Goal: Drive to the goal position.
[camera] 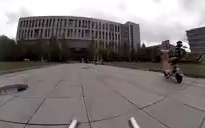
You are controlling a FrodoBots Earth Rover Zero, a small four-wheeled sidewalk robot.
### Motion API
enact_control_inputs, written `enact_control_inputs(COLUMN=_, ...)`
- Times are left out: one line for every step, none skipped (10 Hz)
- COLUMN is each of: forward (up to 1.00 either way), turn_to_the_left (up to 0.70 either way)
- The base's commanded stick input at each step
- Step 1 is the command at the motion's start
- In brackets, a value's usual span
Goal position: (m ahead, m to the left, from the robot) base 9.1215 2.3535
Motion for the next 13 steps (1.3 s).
enact_control_inputs(forward=1.00, turn_to_the_left=0.00)
enact_control_inputs(forward=1.00, turn_to_the_left=0.04)
enact_control_inputs(forward=1.00, turn_to_the_left=0.21)
enact_control_inputs(forward=1.00, turn_to_the_left=0.40)
enact_control_inputs(forward=1.00, turn_to_the_left=0.40)
enact_control_inputs(forward=1.00, turn_to_the_left=0.40)
enact_control_inputs(forward=1.00, turn_to_the_left=0.40)
enact_control_inputs(forward=1.00, turn_to_the_left=0.40)
enact_control_inputs(forward=1.00, turn_to_the_left=0.16)
enact_control_inputs(forward=1.00, turn_to_the_left=0.00)
enact_control_inputs(forward=1.00, turn_to_the_left=0.00)
enact_control_inputs(forward=1.00, turn_to_the_left=0.00)
enact_control_inputs(forward=1.00, turn_to_the_left=0.00)
